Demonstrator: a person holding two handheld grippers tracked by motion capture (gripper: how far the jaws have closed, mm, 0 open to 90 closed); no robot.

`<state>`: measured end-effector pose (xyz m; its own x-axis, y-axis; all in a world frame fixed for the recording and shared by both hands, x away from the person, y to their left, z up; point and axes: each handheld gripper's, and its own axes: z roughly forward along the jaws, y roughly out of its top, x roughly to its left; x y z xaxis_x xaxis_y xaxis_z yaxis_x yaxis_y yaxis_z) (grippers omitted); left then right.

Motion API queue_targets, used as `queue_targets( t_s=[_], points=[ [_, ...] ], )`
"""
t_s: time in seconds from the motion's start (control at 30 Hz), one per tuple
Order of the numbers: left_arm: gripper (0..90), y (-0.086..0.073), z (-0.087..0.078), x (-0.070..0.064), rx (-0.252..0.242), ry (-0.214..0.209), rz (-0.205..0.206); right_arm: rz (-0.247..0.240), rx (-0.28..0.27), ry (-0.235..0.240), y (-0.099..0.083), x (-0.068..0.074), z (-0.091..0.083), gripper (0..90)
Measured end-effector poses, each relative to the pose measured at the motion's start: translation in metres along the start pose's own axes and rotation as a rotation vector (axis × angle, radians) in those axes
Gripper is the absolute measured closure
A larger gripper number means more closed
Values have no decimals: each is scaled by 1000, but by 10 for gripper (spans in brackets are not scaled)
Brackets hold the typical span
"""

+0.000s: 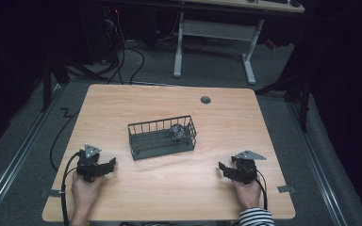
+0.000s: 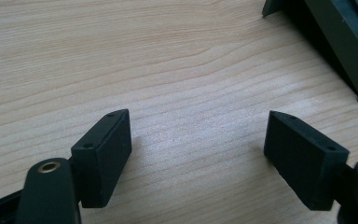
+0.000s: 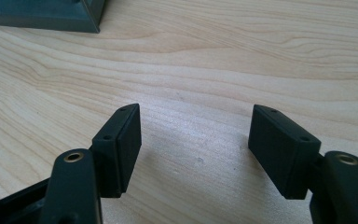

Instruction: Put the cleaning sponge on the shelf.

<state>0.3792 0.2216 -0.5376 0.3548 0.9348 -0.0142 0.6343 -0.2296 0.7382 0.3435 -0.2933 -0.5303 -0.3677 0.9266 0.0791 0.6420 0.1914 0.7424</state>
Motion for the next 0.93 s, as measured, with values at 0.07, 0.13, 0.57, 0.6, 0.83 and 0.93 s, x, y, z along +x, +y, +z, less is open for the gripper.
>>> queue_targets(
  t_s=[0.07,0.13,0.57,0.6,0.83,0.93],
  points=[
    [237,0,0,0,0,0,0,-5,8,-6,0,1,1,340],
    [237,0,0,0,0,0,0,-11,11,-10,0,2,1,338],
    [234,0,0,0,0,1,1,-77,33,-57,1,10,4,311],
    [234,0,0,0,0,1,1,-77,33,-57,1,10,4,310],
    [230,1,1,0,3,-1,0,-77,33,-57,1,10,4,310],
    [229,1,1,0,3,-1,0,-77,34,-56,1,10,4,308]
  ],
)
